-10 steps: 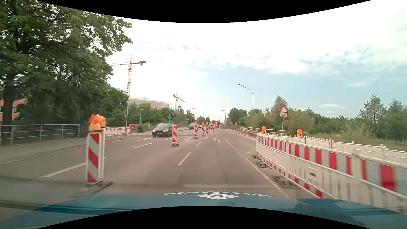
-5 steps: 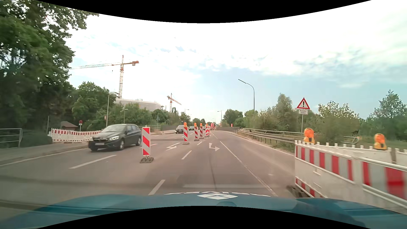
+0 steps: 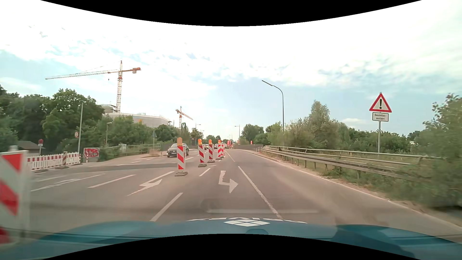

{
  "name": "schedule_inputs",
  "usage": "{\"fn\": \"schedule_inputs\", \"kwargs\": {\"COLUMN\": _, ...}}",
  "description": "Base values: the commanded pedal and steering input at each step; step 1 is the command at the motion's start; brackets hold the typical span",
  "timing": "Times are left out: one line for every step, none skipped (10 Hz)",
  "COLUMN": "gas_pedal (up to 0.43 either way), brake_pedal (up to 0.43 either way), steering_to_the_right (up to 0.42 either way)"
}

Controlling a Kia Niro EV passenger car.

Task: Follow the waypoints while adhering to traffic rules and regulations

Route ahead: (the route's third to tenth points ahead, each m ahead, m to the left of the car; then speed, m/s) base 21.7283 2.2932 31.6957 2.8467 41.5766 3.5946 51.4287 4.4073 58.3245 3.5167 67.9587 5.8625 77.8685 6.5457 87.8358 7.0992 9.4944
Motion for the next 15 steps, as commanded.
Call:
{"fn": "schedule_inputs", "kwargs": {"gas_pedal": 0.209, "brake_pedal": 0.000, "steering_to_the_right": 0.058}}
{"fn": "schedule_inputs", "kwargs": {"gas_pedal": 0.220, "brake_pedal": 0.000, "steering_to_the_right": 0.056}}
{"fn": "schedule_inputs", "kwargs": {"gas_pedal": 0.228, "brake_pedal": 0.000, "steering_to_the_right": 0.051}}
{"fn": "schedule_inputs", "kwargs": {"gas_pedal": 0.268, "brake_pedal": 0.000, "steering_to_the_right": 0.043}}
{"fn": "schedule_inputs", "kwargs": {"gas_pedal": 0.287, "brake_pedal": 0.000, "steering_to_the_right": 0.029}}
{"fn": "schedule_inputs", "kwargs": {"gas_pedal": 0.287, "brake_pedal": 0.000, "steering_to_the_right": 0.017}}
{"fn": "schedule_inputs", "kwargs": {"gas_pedal": 0.350, "brake_pedal": 0.000, "steering_to_the_right": 0.002}}
{"fn": "schedule_inputs", "kwargs": {"gas_pedal": 0.390, "brake_pedal": 0.000, "steering_to_the_right": -0.009}}
{"fn": "schedule_inputs", "kwargs": {"gas_pedal": 0.409, "brake_pedal": 0.000, "steering_to_the_right": -0.018}}
{"fn": "schedule_inputs", "kwargs": {"gas_pedal": 0.461, "brake_pedal": 0.000, "steering_to_the_right": -0.025}}
{"fn": "schedule_inputs", "kwargs": {"gas_pedal": 0.469, "brake_pedal": 0.000, "steering_to_the_right": -0.028}}
{"fn": "schedule_inputs", "kwargs": {"gas_pedal": 0.461, "brake_pedal": 0.000, "steering_to_the_right": -0.028}}
{"fn": "schedule_inputs", "kwargs": {"gas_pedal": 0.461, "brake_pedal": 0.000, "steering_to_the_right": -0.030}}
{"fn": "schedule_inputs", "kwargs": {"gas_pedal": 0.449, "brake_pedal": 0.000, "steering_to_the_right": -0.038}}
{"fn": "schedule_inputs", "kwargs": {"gas_pedal": 0.429, "brake_pedal": 0.000, "steering_to_the_right": -0.043}}
